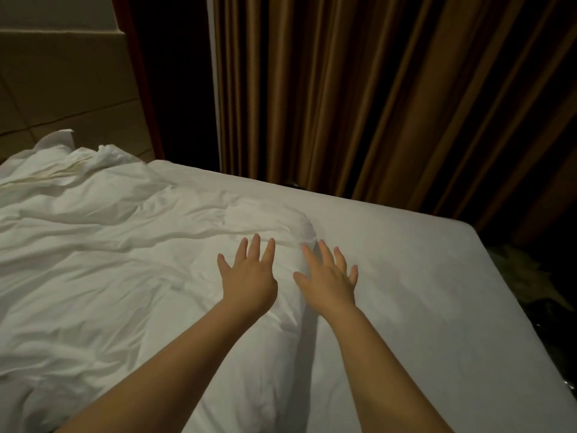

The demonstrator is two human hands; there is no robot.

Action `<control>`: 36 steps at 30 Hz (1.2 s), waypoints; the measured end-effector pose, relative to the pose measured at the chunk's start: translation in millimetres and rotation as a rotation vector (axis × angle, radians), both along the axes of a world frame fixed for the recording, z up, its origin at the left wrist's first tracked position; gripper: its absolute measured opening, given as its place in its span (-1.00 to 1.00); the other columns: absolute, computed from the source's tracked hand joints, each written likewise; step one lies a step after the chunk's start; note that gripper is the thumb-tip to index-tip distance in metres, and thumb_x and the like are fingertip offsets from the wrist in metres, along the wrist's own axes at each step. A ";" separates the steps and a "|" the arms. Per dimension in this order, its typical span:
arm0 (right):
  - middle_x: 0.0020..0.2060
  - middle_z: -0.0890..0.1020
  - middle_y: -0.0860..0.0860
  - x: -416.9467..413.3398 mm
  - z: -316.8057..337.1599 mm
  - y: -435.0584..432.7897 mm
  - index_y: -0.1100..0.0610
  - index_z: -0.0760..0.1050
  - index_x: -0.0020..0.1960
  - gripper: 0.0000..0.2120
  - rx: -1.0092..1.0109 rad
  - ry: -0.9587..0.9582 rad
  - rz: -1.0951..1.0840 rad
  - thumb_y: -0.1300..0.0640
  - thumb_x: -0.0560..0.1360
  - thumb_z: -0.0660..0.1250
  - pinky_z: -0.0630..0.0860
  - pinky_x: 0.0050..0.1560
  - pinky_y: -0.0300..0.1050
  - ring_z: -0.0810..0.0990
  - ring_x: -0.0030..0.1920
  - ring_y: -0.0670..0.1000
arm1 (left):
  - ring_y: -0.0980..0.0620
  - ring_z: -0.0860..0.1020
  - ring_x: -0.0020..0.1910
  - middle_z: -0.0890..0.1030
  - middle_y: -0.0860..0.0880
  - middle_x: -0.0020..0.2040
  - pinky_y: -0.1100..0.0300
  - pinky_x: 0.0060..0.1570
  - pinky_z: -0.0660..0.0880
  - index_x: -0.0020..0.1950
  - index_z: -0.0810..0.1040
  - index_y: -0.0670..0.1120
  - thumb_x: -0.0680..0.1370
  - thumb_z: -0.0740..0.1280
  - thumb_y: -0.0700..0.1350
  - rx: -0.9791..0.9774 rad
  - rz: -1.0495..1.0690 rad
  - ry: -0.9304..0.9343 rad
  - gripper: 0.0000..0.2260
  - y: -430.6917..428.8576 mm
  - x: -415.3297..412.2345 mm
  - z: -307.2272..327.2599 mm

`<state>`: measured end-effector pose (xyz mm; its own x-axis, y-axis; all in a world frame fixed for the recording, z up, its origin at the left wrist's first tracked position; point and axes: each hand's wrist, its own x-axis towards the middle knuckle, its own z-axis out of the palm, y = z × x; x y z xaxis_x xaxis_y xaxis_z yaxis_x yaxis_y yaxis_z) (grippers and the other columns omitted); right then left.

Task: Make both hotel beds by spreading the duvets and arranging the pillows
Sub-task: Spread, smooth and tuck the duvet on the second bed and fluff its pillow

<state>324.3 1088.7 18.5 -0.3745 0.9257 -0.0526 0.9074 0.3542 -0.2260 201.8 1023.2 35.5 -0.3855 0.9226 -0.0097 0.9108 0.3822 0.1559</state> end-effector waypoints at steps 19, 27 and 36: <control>0.50 0.21 0.04 -36.5 -217.9 174.6 0.05 -0.12 0.56 0.01 -0.997 0.812 -0.637 -0.16 0.38 0.46 0.28 0.33 -0.02 0.29 0.44 0.11 | -0.28 -0.19 0.50 -0.22 -0.12 0.55 -0.42 0.30 0.04 0.52 -0.32 0.10 0.38 0.29 0.39 -0.512 0.264 -0.338 0.00 138.0 -38.0 -234.6; 0.34 0.46 0.01 -67.5 -312.1 227.6 0.03 0.18 0.48 0.37 -1.069 0.829 -0.755 -0.39 -0.22 0.57 0.41 0.33 0.09 0.50 0.27 0.07 | -0.27 -0.27 0.49 -0.33 -0.19 0.51 -0.42 0.32 -0.10 0.49 -0.41 0.05 0.34 0.32 0.41 -0.571 0.350 -0.363 0.09 161.2 -48.1 -293.3; 0.13 0.62 0.13 -83.4 -327.6 218.8 0.18 0.48 0.28 -0.15 -1.221 0.989 -0.781 -0.06 0.05 0.61 0.55 0.16 0.12 0.62 0.07 0.15 | -0.20 -0.13 0.52 -0.21 -0.13 0.54 -0.31 0.40 -0.01 0.48 -0.41 0.11 0.36 0.25 0.43 -0.487 0.367 -0.288 0.03 137.3 -45.3 -307.1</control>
